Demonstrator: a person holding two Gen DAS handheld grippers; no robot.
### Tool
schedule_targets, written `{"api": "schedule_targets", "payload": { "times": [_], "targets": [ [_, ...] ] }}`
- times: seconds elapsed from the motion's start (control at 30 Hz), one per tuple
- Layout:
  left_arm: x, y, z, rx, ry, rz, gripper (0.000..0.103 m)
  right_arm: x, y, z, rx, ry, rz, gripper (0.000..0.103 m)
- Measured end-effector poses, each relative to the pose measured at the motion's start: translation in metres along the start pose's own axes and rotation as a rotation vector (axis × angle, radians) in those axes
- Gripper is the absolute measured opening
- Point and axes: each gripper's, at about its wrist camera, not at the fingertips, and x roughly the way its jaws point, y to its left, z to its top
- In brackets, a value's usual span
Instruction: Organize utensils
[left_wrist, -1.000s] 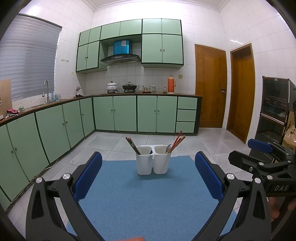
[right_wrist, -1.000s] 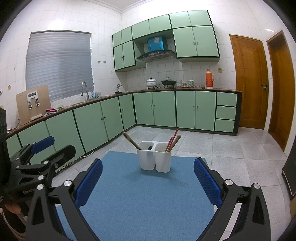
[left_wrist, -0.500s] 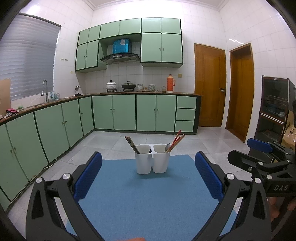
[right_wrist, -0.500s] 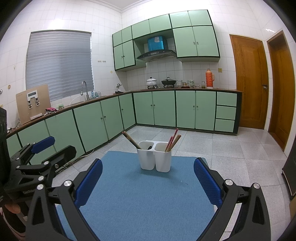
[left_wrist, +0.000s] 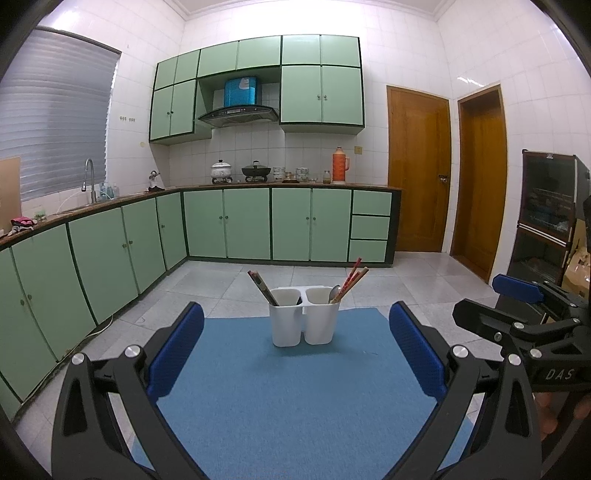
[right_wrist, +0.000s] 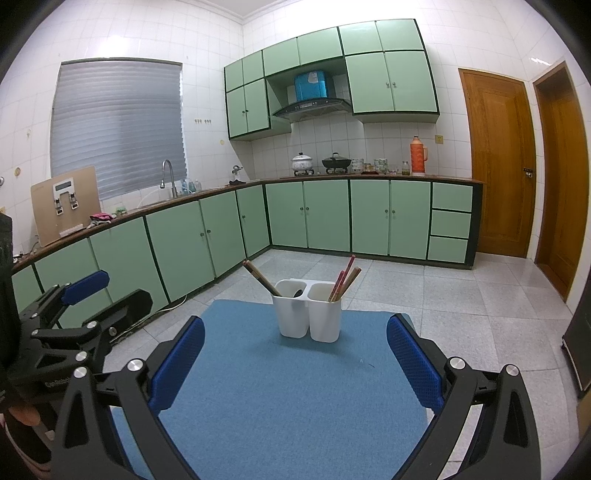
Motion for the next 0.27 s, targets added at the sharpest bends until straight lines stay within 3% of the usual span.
{"api": "schedule_targets", "payload": {
  "times": [0.27],
  "targets": [
    [-0.0003, -0.0001, -0.0016, -0.006, 0.003, 0.004, 0.097, 0.0002, 0.0004, -0.0015, -0.001, 0.001, 0.0, 0.097]
  ]
}}
